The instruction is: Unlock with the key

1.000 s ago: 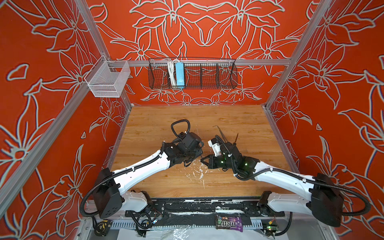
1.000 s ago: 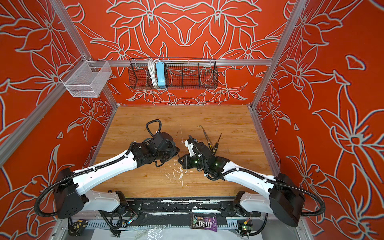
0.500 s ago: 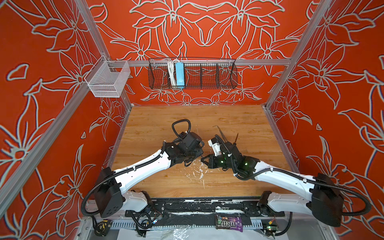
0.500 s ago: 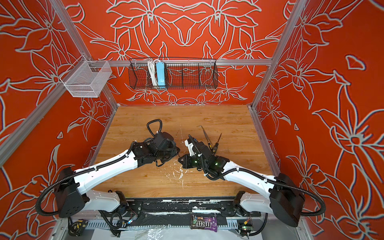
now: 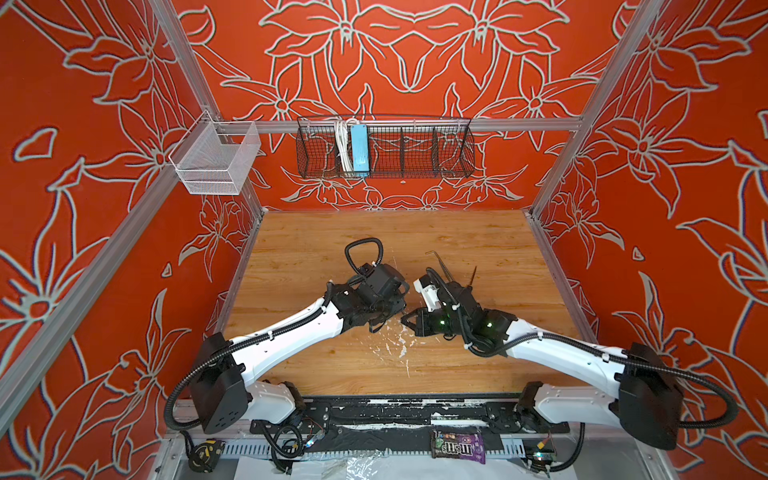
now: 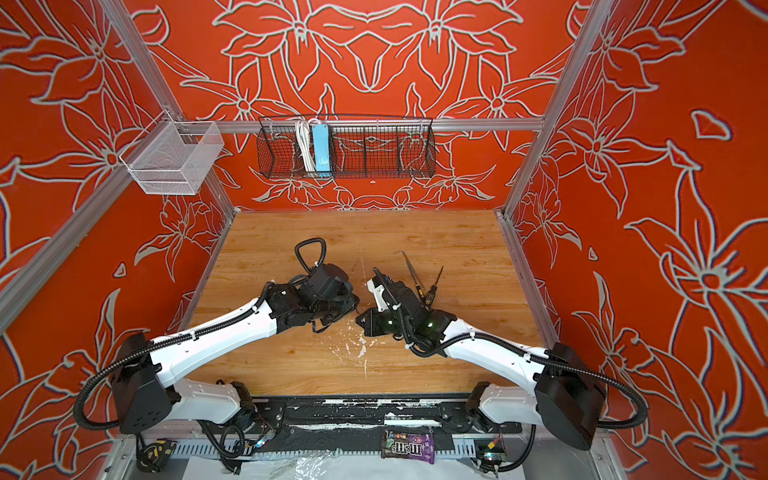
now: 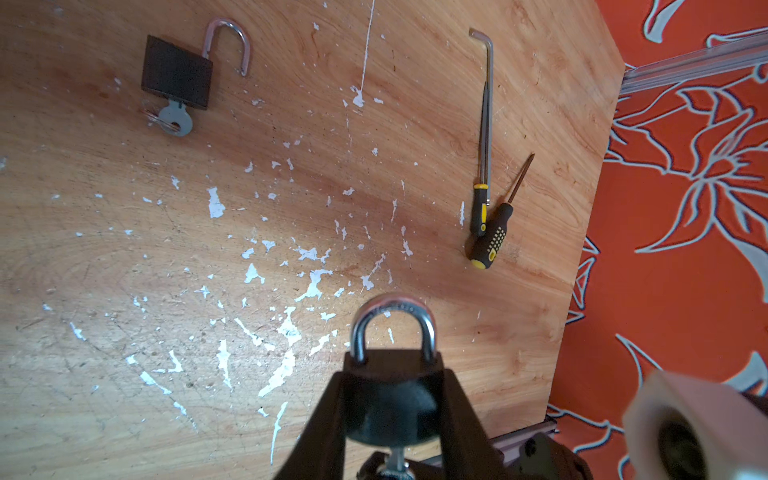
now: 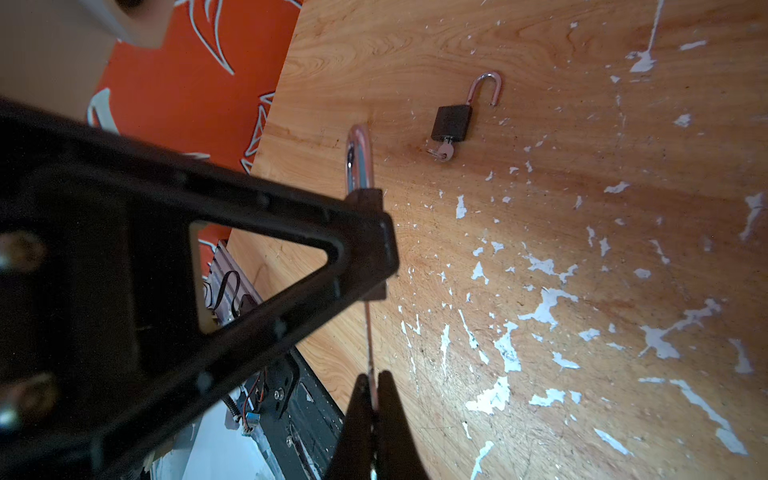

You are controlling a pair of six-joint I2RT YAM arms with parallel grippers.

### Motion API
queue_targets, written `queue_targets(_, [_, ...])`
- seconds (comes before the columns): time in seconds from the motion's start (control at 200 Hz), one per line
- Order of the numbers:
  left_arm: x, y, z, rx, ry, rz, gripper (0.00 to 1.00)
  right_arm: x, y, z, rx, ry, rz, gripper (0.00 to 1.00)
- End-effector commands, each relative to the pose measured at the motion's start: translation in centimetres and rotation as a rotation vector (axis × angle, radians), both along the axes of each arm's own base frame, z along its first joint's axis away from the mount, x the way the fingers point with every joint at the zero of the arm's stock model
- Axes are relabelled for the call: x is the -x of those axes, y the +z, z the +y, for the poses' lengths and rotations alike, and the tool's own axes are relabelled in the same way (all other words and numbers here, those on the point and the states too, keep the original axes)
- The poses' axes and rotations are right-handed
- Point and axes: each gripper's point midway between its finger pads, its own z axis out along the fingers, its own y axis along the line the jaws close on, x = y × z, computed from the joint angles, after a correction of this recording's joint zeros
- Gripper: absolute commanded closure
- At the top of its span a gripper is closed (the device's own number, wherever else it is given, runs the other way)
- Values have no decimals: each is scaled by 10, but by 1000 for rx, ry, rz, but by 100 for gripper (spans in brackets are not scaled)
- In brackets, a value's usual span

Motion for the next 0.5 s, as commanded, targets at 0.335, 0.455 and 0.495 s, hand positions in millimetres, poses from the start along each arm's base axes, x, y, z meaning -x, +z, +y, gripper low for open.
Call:
queue_targets(0.335, [1,-11,6,-74,-10,24,100,-15,25,-15,-22,-40,-23,100])
queue_targets(0.455, [1,-9,0,-46,-17,28,100,-15,23,-15,-10,-44,-12,100])
queue_targets(0.495, [0,-8,-1,-33,-12,31,100,-16,22,-16,-10,-49,-7,100])
